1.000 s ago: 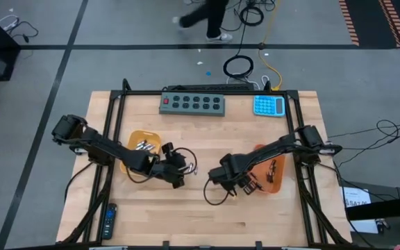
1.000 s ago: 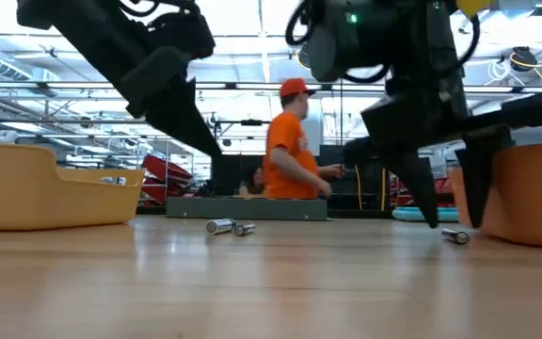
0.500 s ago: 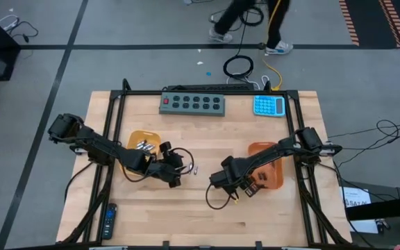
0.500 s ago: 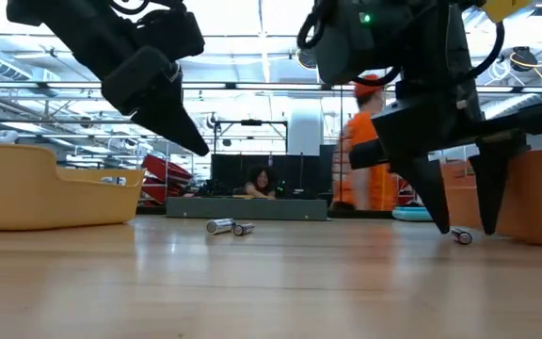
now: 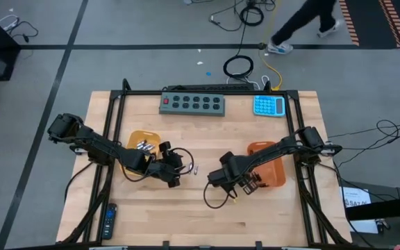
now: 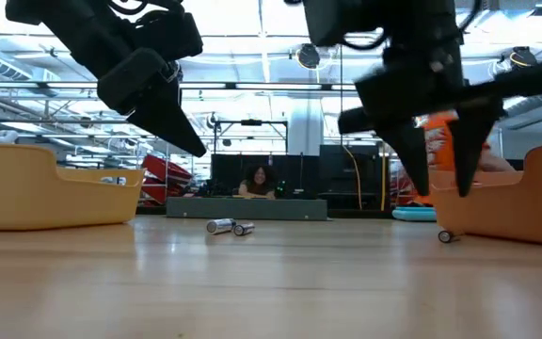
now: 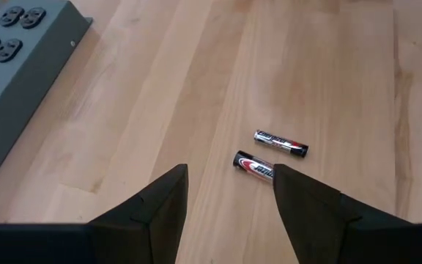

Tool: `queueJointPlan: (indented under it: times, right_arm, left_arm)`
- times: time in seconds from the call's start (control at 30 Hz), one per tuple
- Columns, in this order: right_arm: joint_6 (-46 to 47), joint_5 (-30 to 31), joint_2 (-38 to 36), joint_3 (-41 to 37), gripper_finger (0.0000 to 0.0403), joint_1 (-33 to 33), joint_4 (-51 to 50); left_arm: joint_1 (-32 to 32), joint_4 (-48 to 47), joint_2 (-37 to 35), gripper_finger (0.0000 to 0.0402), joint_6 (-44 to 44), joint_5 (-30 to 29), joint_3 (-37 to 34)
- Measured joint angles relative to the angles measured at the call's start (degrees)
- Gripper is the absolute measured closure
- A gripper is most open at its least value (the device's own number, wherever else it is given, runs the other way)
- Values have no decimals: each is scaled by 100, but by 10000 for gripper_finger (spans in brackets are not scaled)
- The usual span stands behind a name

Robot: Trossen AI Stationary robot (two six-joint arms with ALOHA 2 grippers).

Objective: Sort batteries
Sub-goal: Put the silver battery into the yellow bin

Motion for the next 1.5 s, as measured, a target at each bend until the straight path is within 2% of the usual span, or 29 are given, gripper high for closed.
queueJointPlan:
  times: [0.27, 0.87, 1.13, 1.33, 1.5]
  right_arm:
    - [107, -306, 109, 86, 243, -76, 418]
    - [546, -400, 219, -477, 249, 6, 1300]
    - [834, -365, 178, -779, 289, 87, 1671]
    - [883, -221, 184, -804, 385, 87, 1823]
    - [1116, -62, 146, -822, 394, 71, 2011]
  left_arm:
    - [-34, -32, 0, 192, -7, 13, 0]
    - [-225, -347, 0, 192, -177, -212, 0]
    - [-225, -450, 0, 192, -293, -219, 0]
    - [-225, -437, 0, 192, -306, -212, 0]
    - [-223, -447, 60, 192, -313, -201, 2]
